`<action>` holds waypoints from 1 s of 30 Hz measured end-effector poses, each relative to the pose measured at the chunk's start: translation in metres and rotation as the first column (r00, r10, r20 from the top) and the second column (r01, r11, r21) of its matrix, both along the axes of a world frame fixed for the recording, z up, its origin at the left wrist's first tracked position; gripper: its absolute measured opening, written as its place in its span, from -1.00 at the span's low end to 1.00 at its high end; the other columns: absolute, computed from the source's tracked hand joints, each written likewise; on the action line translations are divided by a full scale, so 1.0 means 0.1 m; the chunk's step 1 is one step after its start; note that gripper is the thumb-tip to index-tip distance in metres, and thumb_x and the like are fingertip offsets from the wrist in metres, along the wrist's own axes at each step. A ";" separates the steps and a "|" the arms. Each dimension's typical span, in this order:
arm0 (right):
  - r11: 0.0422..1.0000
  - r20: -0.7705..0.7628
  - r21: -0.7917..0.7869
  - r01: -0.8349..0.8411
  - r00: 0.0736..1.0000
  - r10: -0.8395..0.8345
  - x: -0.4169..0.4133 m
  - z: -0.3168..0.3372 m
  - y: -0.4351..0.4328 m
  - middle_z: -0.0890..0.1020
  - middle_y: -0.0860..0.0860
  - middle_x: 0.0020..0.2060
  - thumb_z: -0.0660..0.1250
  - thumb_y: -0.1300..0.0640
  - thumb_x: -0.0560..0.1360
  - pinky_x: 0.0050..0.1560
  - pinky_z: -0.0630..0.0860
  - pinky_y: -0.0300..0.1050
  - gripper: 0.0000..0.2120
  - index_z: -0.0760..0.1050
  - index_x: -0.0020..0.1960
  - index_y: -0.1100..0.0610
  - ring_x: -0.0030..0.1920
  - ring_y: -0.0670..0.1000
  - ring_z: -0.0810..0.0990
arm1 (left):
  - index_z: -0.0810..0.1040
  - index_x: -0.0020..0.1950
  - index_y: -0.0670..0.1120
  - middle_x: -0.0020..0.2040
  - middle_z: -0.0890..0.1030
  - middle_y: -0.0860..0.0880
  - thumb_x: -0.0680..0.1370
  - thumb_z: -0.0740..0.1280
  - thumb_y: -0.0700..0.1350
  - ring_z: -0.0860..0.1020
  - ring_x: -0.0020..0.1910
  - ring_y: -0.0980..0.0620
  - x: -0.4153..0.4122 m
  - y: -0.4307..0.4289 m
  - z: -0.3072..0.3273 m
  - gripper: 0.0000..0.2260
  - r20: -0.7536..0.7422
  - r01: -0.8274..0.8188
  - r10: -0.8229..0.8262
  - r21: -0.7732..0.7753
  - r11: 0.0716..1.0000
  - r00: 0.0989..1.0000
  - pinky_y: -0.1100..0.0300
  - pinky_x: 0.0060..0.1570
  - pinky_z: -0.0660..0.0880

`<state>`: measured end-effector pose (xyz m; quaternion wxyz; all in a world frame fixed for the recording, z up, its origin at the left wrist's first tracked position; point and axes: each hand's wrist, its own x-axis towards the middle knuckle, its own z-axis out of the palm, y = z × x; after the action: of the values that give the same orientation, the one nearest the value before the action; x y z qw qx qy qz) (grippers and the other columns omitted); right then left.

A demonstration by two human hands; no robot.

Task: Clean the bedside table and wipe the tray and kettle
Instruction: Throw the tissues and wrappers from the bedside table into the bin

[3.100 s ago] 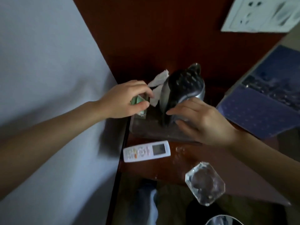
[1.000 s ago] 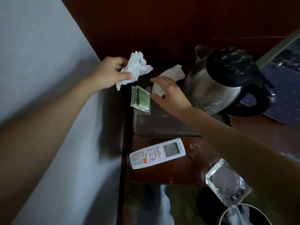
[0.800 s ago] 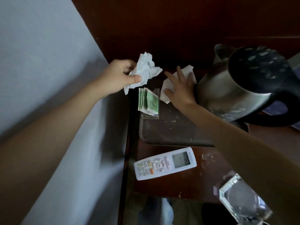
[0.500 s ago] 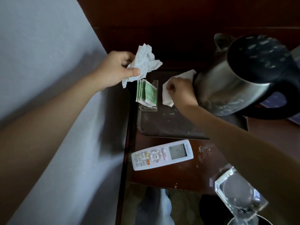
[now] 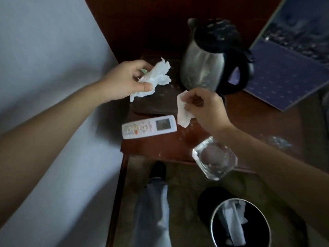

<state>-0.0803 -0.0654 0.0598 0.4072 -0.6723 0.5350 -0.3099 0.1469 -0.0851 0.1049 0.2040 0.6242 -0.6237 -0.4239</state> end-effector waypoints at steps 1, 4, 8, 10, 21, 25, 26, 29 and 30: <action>1.000 -0.006 0.010 -0.013 1.000 0.013 -0.16 0.06 0.16 0.53 -0.16 -0.27 0.35 0.43 0.37 -0.19 0.39 -0.48 -0.80 0.59 -0.10 0.19 -0.27 -0.29 0.48 | 0.45 0.17 -0.01 -0.12 0.61 0.11 0.46 0.41 -0.29 0.61 -0.24 0.27 -0.16 0.18 0.03 -0.65 -0.021 0.008 -0.008 0.015 1.000 1.000 0.35 -0.14 0.54; 0.997 -0.043 0.036 -0.071 0.996 0.073 -0.67 0.19 0.64 0.56 -0.16 -0.25 0.37 0.39 0.38 -0.15 0.42 -0.46 -0.82 0.58 -0.13 0.13 -0.21 -0.21 0.51 | 0.45 0.19 0.00 -0.10 0.62 0.11 0.47 0.40 -0.30 0.61 -0.25 0.28 -0.66 0.69 0.10 -0.63 -0.049 0.027 -0.024 0.056 0.998 0.998 0.35 -0.17 0.56; 0.987 -0.083 0.043 -0.153 0.984 0.156 -1.33 0.19 1.13 0.58 -0.14 -0.21 0.37 0.36 0.40 -0.10 0.47 -0.37 -0.79 0.54 -0.14 0.05 -0.16 -0.16 0.54 | 0.51 0.13 0.03 -0.06 0.63 0.12 0.47 0.41 -0.24 0.62 -0.18 0.28 -1.25 1.22 0.07 -0.70 -0.030 0.095 -0.092 0.112 0.989 0.995 0.36 -0.12 0.56; 0.985 -0.079 0.051 -0.166 0.982 0.170 -1.60 0.13 1.32 0.56 -0.17 -0.22 0.37 0.37 0.40 -0.14 0.46 -0.44 -0.77 0.53 -0.14 0.05 -0.19 -0.24 0.53 | 0.51 0.16 0.00 -0.04 0.63 0.11 0.46 0.42 -0.24 0.62 -0.15 0.30 -1.51 1.39 -0.01 -0.69 -0.038 0.129 -0.125 0.144 0.981 0.991 0.37 -0.07 0.56; 0.983 -0.171 0.162 -0.082 0.979 0.109 -2.54 -0.82 2.01 0.54 -0.20 -0.23 0.40 0.38 0.38 -0.16 0.39 -0.53 -0.77 0.53 -0.13 0.06 -0.20 -0.38 0.50 | 0.51 0.03 0.13 -0.03 0.65 0.03 0.45 0.44 -0.21 0.64 -0.07 0.09 -2.45 1.86 -0.95 -0.71 -0.108 0.415 -0.401 0.226 0.881 0.910 0.24 -0.03 0.58; 0.970 -0.206 0.198 -0.140 0.962 0.181 -2.75 -1.47 2.22 0.57 -0.20 -0.21 0.40 0.38 0.38 -0.13 0.43 -0.50 -0.74 0.55 -0.14 0.02 -0.17 -0.33 0.53 | 0.52 0.06 0.09 -0.08 0.66 0.01 0.46 0.44 -0.18 0.65 -0.17 0.03 -2.72 2.12 -1.60 -0.74 -0.060 0.486 -0.489 0.270 0.831 0.870 0.18 -0.13 0.58; 0.963 -0.201 0.213 -0.168 0.957 0.211 -2.79 -1.66 2.27 0.58 -0.19 -0.21 0.40 0.39 0.38 -0.14 0.44 -0.48 -0.72 0.54 -0.16 0.00 -0.16 -0.31 0.53 | 0.52 0.06 0.09 -0.14 0.65 0.07 0.46 0.44 -0.17 0.63 -0.26 0.12 -2.79 2.19 -1.80 -0.74 -0.043 0.492 -0.501 0.282 0.824 0.864 0.26 -0.23 0.57; 0.936 -0.208 0.228 -0.268 0.926 0.315 -2.89 -2.16 2.31 0.60 -0.17 -0.23 0.40 0.39 0.37 -0.16 0.46 -0.42 -0.69 0.54 -0.19 -0.03 -0.17 -0.25 0.55 | 0.53 0.05 0.04 -0.30 0.57 0.18 0.46 0.44 -0.16 0.50 -0.45 0.32 -2.96 2.34 -2.39 -0.78 0.026 0.482 -0.507 0.272 0.833 0.861 0.47 -0.39 0.38; 0.930 -0.225 0.222 -0.294 0.912 0.342 -2.92 -2.31 2.33 0.60 -0.16 -0.23 0.40 0.39 0.36 -0.15 0.48 -0.38 -0.72 0.55 -0.18 0.00 -0.16 -0.21 0.55 | 0.53 0.04 0.03 -0.32 0.57 0.19 0.46 0.44 -0.16 0.49 -0.46 0.33 -3.02 2.38 -2.57 -0.78 0.032 0.484 -0.511 0.272 0.832 0.859 0.47 -0.39 0.37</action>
<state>-0.3725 0.1676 -0.1716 0.4386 -0.7451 0.4929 -0.0977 -0.1546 0.1531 -0.1519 -0.0278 0.4823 -0.7148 -0.5057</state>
